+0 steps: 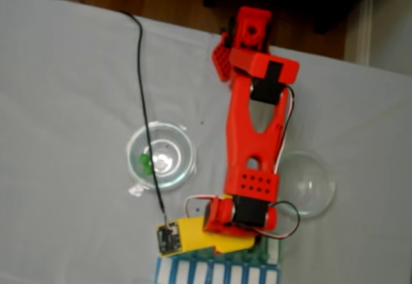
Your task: Sort medicines into box.
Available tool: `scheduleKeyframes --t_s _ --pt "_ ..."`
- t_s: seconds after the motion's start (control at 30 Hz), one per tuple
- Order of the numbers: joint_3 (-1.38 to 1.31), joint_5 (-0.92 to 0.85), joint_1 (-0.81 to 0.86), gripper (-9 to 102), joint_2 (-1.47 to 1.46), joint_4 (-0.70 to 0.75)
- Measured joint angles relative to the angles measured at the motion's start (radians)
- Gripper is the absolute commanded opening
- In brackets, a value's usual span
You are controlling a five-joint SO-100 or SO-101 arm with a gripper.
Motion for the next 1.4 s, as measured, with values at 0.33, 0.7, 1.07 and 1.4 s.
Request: scheduleKeyframes --t_s 0.33,0.7,1.07,1.4 --pt "0.115 0.008 -0.011 1 0.003 -0.164" --pt "0.117 0.044 -0.011 1 0.005 -0.167" --pt "0.08 0.061 -0.015 1 0.002 -0.118" --pt "0.069 0.072 -0.015 1 0.002 -0.101"
